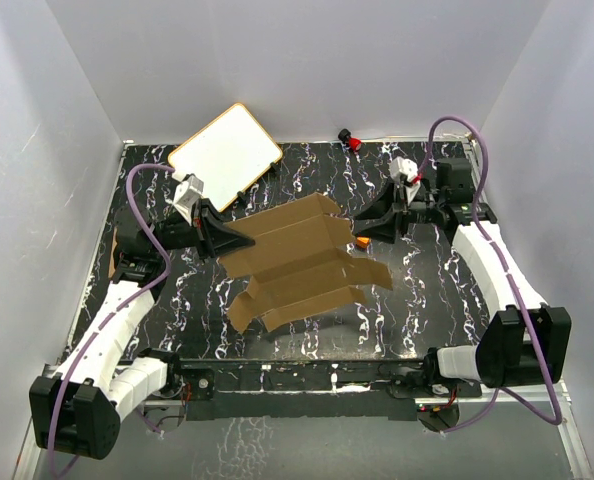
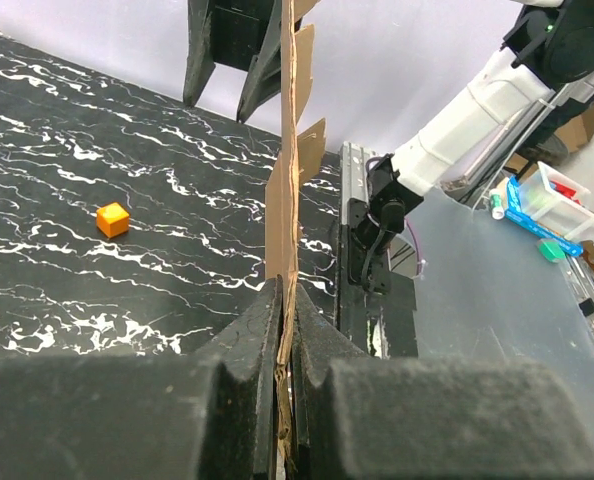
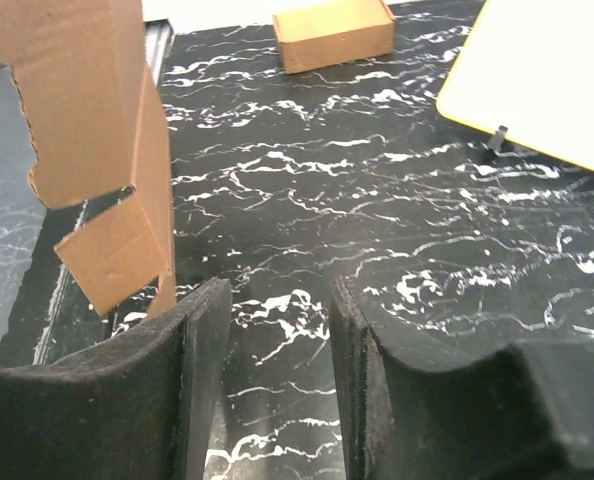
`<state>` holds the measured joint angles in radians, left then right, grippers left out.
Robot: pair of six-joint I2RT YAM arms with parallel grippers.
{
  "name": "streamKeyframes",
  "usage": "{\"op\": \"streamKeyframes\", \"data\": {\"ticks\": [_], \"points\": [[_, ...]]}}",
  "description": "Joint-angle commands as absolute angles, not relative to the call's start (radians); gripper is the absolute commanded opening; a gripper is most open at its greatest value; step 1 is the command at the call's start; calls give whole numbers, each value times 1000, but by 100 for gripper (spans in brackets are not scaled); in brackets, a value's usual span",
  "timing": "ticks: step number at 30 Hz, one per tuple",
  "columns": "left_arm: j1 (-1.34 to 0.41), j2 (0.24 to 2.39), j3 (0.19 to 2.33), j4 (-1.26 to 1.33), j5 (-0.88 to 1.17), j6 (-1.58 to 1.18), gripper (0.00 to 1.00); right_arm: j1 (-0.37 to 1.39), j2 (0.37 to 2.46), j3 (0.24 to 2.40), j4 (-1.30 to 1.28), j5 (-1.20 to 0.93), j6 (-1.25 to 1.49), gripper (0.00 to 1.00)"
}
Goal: Fold the paper box
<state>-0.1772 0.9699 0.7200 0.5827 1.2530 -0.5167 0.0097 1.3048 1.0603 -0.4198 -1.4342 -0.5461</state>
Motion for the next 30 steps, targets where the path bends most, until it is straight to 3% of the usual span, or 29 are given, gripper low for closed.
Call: {"op": "streamKeyframes", "data": {"ticks": [1,30], "points": [[-177,966,754,631,1297,-535,0,70,1289,1139,-552,-1494,-763,50],[-199,996,760,734,1279,-596,0,225,1238,1042,-452,-1539,-662,56]]}}
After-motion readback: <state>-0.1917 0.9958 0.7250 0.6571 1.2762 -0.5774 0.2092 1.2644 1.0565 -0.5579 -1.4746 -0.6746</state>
